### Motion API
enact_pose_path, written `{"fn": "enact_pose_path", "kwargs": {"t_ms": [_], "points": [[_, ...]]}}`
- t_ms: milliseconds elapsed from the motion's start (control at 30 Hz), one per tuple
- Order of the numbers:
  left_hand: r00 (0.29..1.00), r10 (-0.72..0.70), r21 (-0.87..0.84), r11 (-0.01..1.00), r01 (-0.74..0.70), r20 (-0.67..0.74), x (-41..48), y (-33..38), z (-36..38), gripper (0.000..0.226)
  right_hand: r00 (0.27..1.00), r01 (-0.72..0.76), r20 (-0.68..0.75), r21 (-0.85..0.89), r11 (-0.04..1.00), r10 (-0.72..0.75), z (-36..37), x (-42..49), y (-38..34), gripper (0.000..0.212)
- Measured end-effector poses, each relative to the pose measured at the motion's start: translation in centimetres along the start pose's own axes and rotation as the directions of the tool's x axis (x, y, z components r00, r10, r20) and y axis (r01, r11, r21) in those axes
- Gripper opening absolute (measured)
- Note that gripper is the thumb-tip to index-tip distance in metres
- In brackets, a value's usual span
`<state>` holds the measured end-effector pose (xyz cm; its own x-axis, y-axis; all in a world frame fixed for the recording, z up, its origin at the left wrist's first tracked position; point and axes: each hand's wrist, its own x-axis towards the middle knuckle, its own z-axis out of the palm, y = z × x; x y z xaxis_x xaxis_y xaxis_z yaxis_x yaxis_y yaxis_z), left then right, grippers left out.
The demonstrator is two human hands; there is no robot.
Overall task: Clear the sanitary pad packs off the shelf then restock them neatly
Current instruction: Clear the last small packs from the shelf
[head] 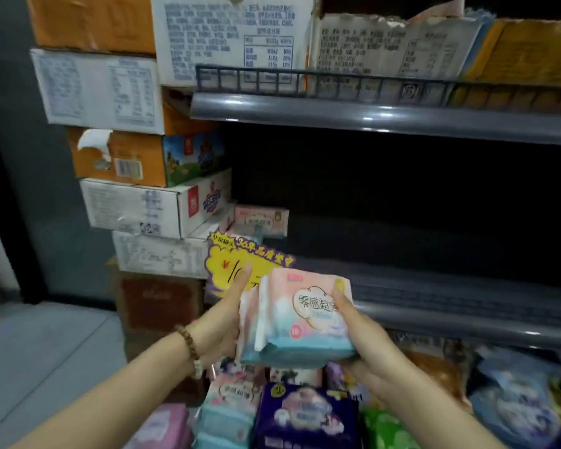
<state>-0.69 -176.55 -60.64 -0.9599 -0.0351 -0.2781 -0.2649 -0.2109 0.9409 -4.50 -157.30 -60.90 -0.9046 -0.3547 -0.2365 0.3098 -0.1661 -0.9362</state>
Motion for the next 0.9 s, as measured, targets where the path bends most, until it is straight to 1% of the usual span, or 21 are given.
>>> {"fn": "enact_pose_path", "kwargs": {"t_ms": [33,67,100,133,167,200,233,267,300,333,367,400,433,533,567,633,667,733,800,833,900], "points": [[0.999,0.031,-0.044,0.999,-0.03,0.02,-0.5,-1.2,-0.1,0.067,1.0,-0.005,-0.019,-0.007,1.0,0.005,0.5,-0.2,1.3,0.036],[0.999,0.026,-0.036,0.999,-0.027,-0.042,-1.0,-2.3,-0.4,0.079,0.999,-0.013,-0.029,-0.019,1.0,0.012,1.1,-0.7,2.4,0.036],[0.991,0.027,-0.007,1.0,-0.028,-0.128,-1.2,-3.8,-1.5,0.1,1.0,-0.013,-0.027,-0.038,0.999,0.012,1.5,-0.7,3.7,0.037],[0.99,0.025,0.007,1.0,-0.024,-0.138,-1.5,-4.9,-2.5,0.116,1.0,-0.012,-0.021,-0.063,0.998,0.01,1.9,-1.0,4.7,0.04],[0.996,0.02,-0.001,1.0,-0.02,-0.087,-2.1,-5.9,-3.3,0.118,1.0,-0.001,-0.02,-0.098,0.995,-0.001,2.3,-1.2,5.8,0.049],[0.999,-0.003,-0.03,1.0,0.002,-0.035,-2.6,-6.9,-3.9,0.115,1.0,0.0,-0.024,-0.118,0.993,-0.003,2.7,-1.4,7.0,0.065],[0.999,-0.037,-0.056,0.998,0.036,-0.012,-3.4,-7.7,-4.2,0.114,1.0,-0.006,-0.029,-0.124,0.992,0.002,2.8,-1.6,8.3,0.083],[0.997,-0.081,-0.066,0.995,0.08,-0.012,-4.5,-8.2,-4.5,0.107,1.0,-0.017,-0.022,-0.121,0.993,0.015,2.8,-1.9,9.7,0.096],[0.996,-0.091,-0.075,0.993,0.09,-0.015,-5.5,-8.7,-4.6,0.091,0.999,-0.033,-0.005,-0.109,0.994,0.032,2.8,-2.3,11.0,0.1],[0.995,-0.093,-0.101,0.99,0.095,0.021,-5.9,-9.6,-5.0,0.072,0.998,-0.055,0.014,-0.109,0.992,0.057,2.9,-2.7,12.1,0.098],[0.992,-0.116,-0.128,0.984,0.121,0.045,-6.3,-10.6,-5.6,0.059,0.995,-0.091,0.04,-0.11,0.99,0.096,3.1,-3.3,13.0,0.098],[0.987,-0.149,-0.146,0.977,0.155,0.055,-7.1,-11.3,-5.9,0.051,0.987,-0.135,0.069,-0.114,0.984,0.143,3.4,-4.0,14.0,0.1],[0.982,-0.183,-0.166,0.968,0.188,0.046,-7.7,-12.2,-6.4,0.046,0.977,-0.176,0.101,-0.105,0.979,0.187,3.5,-4.6,15.0,0.097],[0.963,-0.268,-0.16,0.952,0.262,-0.014,-8.9,-15.6,-8.3,0.037,0.916,-0.307,0.263,-0.031,0.951,0.304,4.5,-6.7,18.0,0.048],[0.952,-0.305,-0.131,0.945,0.3,-0.027,-9.3,-16.6,-8.9,0.039,0.893,-0.352,0.29,-0.025,0.936,0.344,4.9,-7.2,19.2,0.044],[0.914,-0.403,-0.084,0.913,0.399,-0.038,-9.9,-19.0,-10.3,0.051,0.869,-0.421,0.276,-0.022,0.907,0.41,5.3,-7.8,21.8,0.052],[0.882,-0.47,-0.052,0.882,0.468,-0.037,-10.1,-20.0,-10.9,0.06,0.865,-0.445,0.249,-0.021,0.895,0.436,5.3,-7.8,23.2,0.056],[0.805,-0.592,0.058,0.803,0.593,-0.028,-10.2,-22.1,-12.3,0.076,0.865,-0.462,0.201,-0.036,0.886,0.459,5.4,-7.7,25.6,0.057],[0.76,-0.648,0.165,0.745,0.647,-0.054,-10.0,-23.6,-13.0,0.076,0.857,-0.479,0.188,-0.054,0.876,0.48,5.6,-7.6,27.5,0.055],[0.745,-0.664,0.191,0.725,0.662,-0.062,-9.9,-24.2,-13.1,0.074,0.849,-0.496,0.181,-0.053,0.867,0.497,5.7,-7.5,28.2,0.05],[0.733,-0.676,0.222,0.706,0.673,-0.072,-9.6,-25.0,-12.8,0.063,0.828,-0.538,0.161,-0.036,0.842,0.537,5.8,-7.2,29.7,0.039]]}}
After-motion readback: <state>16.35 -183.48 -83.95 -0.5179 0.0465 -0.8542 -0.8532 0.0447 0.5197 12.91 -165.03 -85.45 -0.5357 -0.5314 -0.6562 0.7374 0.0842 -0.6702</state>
